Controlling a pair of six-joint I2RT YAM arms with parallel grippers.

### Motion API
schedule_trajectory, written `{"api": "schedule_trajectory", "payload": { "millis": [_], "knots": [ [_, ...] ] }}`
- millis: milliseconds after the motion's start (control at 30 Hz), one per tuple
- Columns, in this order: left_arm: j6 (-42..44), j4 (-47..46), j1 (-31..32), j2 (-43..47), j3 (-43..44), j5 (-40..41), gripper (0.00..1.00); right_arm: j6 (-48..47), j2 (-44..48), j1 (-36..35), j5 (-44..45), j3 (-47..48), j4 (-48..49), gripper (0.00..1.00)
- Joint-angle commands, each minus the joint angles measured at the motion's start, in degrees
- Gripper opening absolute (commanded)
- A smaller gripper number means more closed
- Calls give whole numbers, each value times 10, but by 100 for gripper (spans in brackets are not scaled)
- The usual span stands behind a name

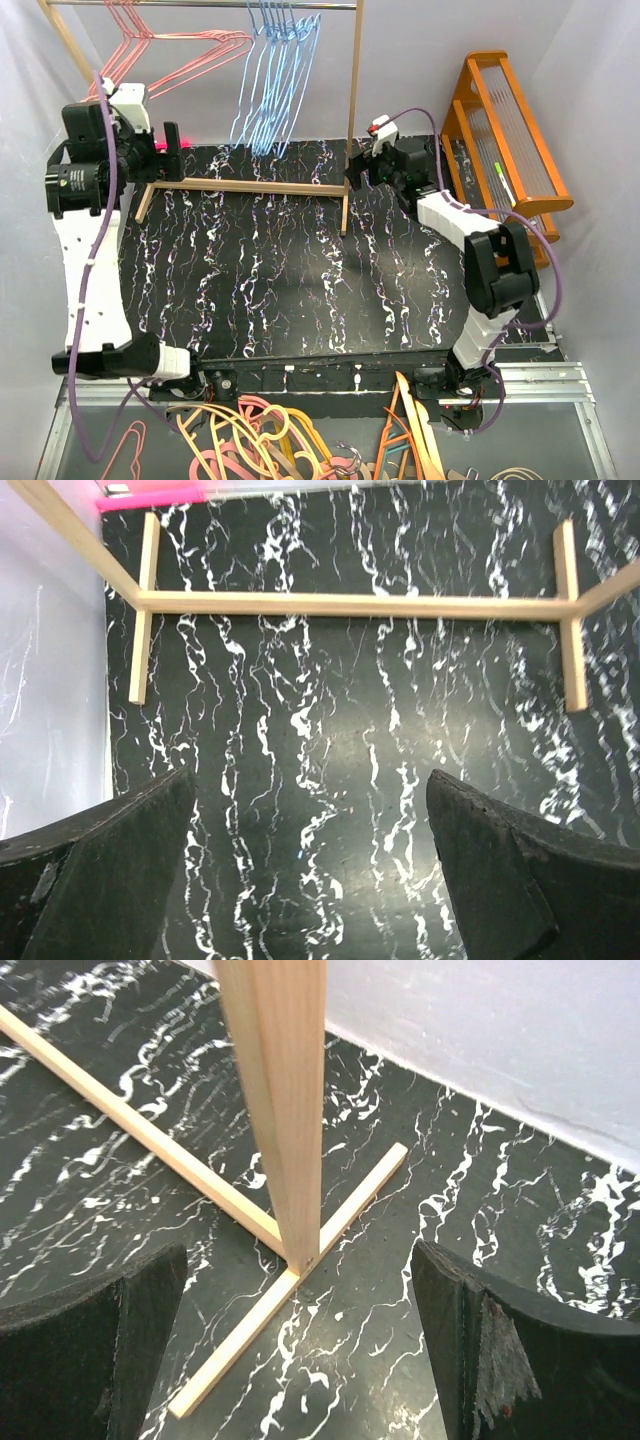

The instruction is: Organize the hangers

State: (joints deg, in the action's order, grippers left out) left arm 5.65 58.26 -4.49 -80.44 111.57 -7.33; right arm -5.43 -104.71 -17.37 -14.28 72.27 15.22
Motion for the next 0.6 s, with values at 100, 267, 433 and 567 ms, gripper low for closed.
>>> {"api": "schedule_trajectory", "payload": {
  "millis": [100,267,433,567],
  "knots": [
    [-114,12,-8,43,28,60,97,-10,127,27,-104,-21,-95,98],
    [-118,-33,-37,82,4,105,97,-51,187,64,-171,-43,-205,98],
    [-142,-19,-69,79,47,78,97,-109,252,90,-188,-65,-306,98],
    [-119,-76,-80,122,-16,95,94,-140,308,95,-177,-100,-358,98]
  ]
}}
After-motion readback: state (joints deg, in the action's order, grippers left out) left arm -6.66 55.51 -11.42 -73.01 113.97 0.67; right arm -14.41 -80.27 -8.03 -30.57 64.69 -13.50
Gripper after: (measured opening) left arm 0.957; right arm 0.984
